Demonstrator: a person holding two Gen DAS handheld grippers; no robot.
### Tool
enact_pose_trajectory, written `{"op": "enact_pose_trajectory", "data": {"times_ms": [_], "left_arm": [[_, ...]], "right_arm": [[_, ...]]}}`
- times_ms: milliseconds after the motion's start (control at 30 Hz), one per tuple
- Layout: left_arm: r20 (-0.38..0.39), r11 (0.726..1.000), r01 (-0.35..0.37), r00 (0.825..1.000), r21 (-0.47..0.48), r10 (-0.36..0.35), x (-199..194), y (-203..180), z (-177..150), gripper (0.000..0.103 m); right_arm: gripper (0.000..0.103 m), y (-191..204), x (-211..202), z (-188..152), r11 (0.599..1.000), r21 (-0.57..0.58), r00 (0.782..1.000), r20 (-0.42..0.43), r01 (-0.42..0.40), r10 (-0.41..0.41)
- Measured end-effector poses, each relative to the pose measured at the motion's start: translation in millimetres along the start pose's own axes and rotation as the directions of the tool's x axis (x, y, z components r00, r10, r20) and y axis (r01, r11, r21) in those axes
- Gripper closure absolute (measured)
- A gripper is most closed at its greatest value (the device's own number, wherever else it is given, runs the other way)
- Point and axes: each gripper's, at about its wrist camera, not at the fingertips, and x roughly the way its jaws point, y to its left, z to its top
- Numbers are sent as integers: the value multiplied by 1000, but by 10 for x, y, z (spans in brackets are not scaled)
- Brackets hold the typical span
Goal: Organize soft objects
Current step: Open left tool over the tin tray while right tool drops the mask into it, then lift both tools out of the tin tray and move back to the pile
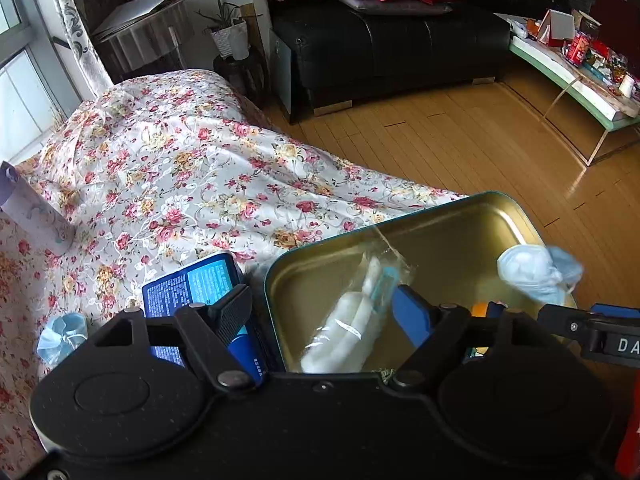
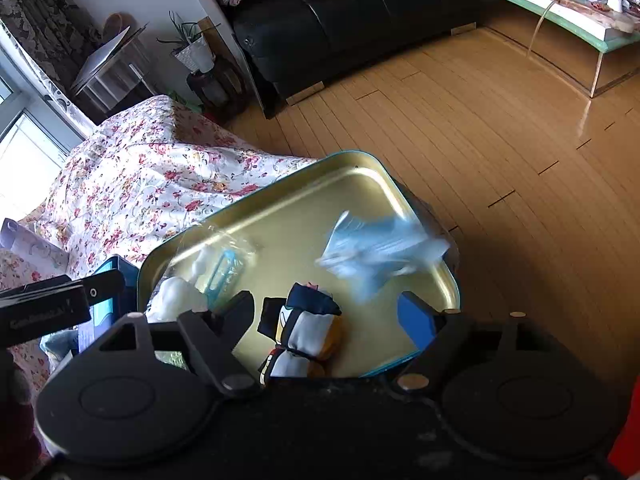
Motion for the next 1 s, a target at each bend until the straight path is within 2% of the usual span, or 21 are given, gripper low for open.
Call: {"op": "enact_pose_trajectory", "data": {"times_ms": [67,100,267,433,567,667,1000], "left_arm": [[13,1000,11,1000,-15,-11,-38,26,-3,18],[24,1000,16,1000,-23,-16,-63,40,-6,17],[64,999,19,998,-45,-16,-198,92,-51,17],[78,997,13,997,-73,-8,-296,165,-133,17],[75,993,20,997,-116,-11,-350,283,-218,14],[92,989,11,996,-148,2,-418,374,-295,7],[106,969,-50,991,-242,78,-651,685,-582,7]], "right_arm": [[24,-6,-55,-20,1000,-4,1000,7,6,-6],[23,-2,-72,-24,1000,-9,1000,13,12,-12],[19,43,-172,-55,998,-58,998,61,39,-36],[4,202,-311,-124,991,-122,991,131,57,-41],[1,334,-408,-167,984,-165,986,165,64,-36],[0,408,-462,-207,982,-183,985,172,49,-17],[0,760,-578,-369,956,-293,979,196,6,54]]}}
